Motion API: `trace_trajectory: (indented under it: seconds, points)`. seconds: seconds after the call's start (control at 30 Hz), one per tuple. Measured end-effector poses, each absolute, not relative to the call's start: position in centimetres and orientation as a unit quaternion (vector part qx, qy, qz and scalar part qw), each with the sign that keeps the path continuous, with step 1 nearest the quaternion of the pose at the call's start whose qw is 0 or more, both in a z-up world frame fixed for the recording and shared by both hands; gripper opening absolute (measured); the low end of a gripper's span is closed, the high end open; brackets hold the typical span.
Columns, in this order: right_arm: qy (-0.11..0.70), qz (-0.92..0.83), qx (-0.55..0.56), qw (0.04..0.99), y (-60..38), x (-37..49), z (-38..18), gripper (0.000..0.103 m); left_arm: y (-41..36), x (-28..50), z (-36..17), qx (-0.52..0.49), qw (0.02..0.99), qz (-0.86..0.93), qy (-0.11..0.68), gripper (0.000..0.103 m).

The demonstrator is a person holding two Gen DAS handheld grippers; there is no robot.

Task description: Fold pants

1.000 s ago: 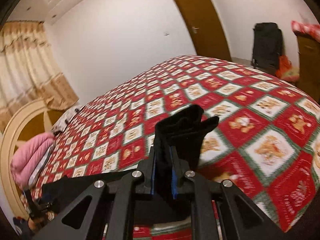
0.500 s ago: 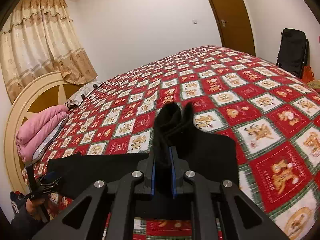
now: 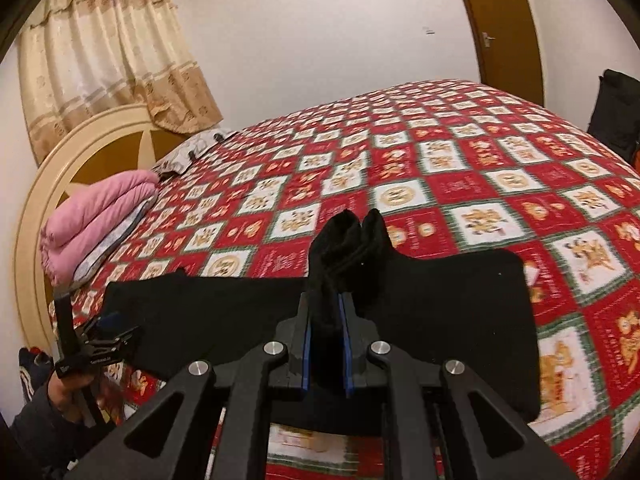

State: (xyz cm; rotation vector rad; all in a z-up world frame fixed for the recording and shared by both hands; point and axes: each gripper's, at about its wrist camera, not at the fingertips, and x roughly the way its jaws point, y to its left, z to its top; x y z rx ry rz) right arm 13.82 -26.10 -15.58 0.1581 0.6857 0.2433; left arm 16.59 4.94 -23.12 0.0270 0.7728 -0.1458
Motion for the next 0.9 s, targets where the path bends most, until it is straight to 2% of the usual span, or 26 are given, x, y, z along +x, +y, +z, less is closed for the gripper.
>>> trace_trajectory:
  seconds: [0.5,0.9]
  points:
    - [0.38,0.17,0.0,0.909,-17.6,15.1,-19.4,0.012,4.9,16.6,-23.1,0.013,0.923,-0.071,0.377,0.1]
    - [0.396,0.178,-0.04,0.9,-15.3,15.1,-21.5,0.012,4.1,16.3,-23.4,0.018,0.923,-0.076,0.378,0.1]
